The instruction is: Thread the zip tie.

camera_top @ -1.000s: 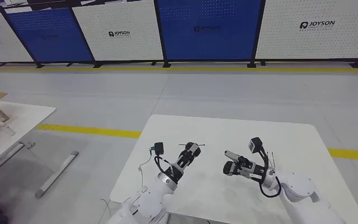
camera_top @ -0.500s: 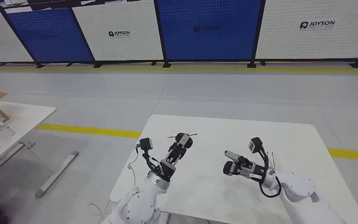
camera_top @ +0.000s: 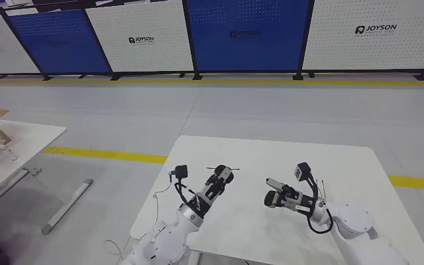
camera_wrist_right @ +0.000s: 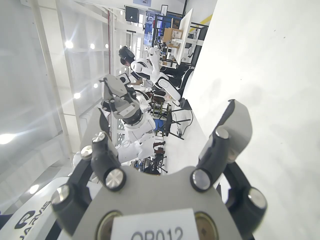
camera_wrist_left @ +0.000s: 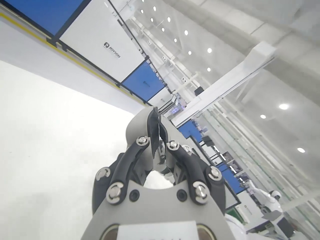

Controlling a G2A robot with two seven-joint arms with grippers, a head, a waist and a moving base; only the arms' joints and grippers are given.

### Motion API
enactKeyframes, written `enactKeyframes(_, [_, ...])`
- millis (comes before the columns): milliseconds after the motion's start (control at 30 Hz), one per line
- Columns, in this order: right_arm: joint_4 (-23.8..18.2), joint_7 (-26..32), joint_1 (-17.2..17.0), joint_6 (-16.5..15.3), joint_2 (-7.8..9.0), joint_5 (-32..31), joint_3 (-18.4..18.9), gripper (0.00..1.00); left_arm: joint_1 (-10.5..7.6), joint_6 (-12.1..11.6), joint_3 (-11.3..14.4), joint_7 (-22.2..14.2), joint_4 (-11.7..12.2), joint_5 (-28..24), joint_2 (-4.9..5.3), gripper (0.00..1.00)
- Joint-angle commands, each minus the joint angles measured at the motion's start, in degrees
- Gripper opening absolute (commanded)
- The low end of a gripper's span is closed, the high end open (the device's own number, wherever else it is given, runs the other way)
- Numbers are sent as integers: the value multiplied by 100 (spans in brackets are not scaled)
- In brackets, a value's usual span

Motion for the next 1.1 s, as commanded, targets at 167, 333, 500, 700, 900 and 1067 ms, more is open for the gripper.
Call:
enactKeyframes(167, [0, 0, 0, 0, 0, 0, 0, 100, -229, 160, 339, -141, 724, 269, -60, 0])
enactKeyframes(333, [0, 0, 0, 0, 0, 0, 0, 100, -356, 270, 561, 56, 972, 383, -122, 0])
enactKeyframes(500, [0, 0, 0, 0, 0, 0, 0, 100, -356, 270, 561, 56, 972, 383, -122, 0])
enactKeyframes(700, [0, 0, 0, 0, 0, 0, 0, 100, -356, 270, 561, 56, 972, 383, -122, 0])
enactKeyframes(900, [0, 0, 0, 0, 0, 0, 0, 100, -281, -158, 374, 521, 530, 280, -135, 0])
enactKeyframes(1067, [0, 0, 0, 0, 0, 0, 0, 100, -43, -624, 137, 1018, -179, 256, -135, 0])
